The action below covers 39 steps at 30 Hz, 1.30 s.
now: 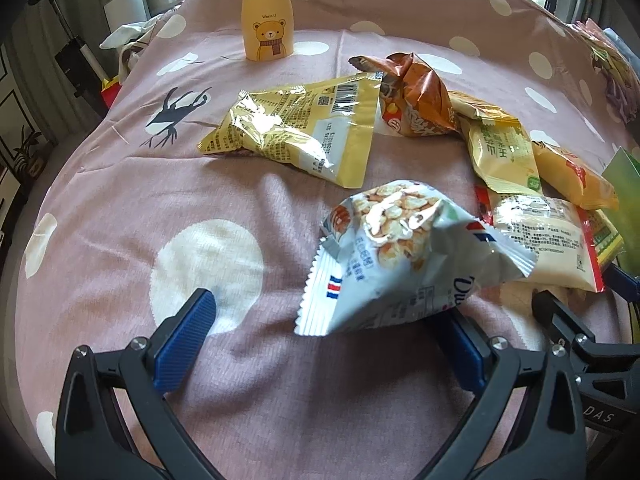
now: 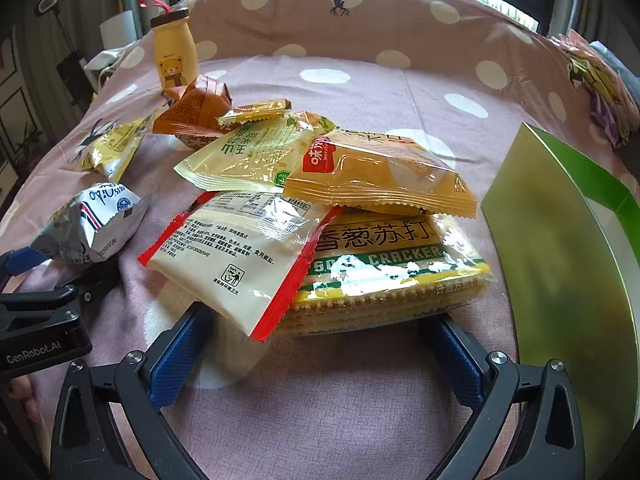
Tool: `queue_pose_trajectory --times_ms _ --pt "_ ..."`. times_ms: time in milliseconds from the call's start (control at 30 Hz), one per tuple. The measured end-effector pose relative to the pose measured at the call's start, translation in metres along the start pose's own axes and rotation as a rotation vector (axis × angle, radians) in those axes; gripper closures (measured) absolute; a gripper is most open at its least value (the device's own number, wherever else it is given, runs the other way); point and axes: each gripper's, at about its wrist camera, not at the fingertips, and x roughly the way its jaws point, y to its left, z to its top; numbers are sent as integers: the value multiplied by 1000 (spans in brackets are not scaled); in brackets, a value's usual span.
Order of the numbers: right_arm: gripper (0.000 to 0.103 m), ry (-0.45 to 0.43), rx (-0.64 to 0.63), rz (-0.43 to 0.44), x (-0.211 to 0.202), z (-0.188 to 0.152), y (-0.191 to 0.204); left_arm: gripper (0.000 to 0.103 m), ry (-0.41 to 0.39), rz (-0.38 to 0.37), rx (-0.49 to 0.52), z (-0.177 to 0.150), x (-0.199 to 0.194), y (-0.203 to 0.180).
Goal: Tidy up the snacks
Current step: 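Move the right tool toward the white-and-blue nut packet, then grasp the white-and-blue nut packet with the right tool and lift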
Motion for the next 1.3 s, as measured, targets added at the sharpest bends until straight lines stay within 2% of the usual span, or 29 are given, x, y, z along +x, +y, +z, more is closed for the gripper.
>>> queue_pose_trajectory --times_ms 267,467,667,767,867,1033,1133,1300 --pt "1 0 0 0 0 0 0 0 72 -48 -29 2 -8 8" --pt "1 0 0 0 0 0 0 1 10 -140 -110 8 -29 25" --pt "1 38 33 -15 -4 8 -4 1 3 -171 -175 16 -33 39" --pt "1 101 110 57 -17 12 -4 1 0 -202 -201 18 -36 45" --pt "1 68 180 117 -43 29 -7 1 -18 -243 -221 18 -41 47" --pt "1 -17 161 87 -71 68 15 1 -24 -265 -201 20 -47 42" --pt "1 -30 189 64 -71 82 28 1 -58 -278 -191 20 -53 43" --pt "1 -47 182 144 -68 85 43 2 -75 -312 -224 21 -56 49"
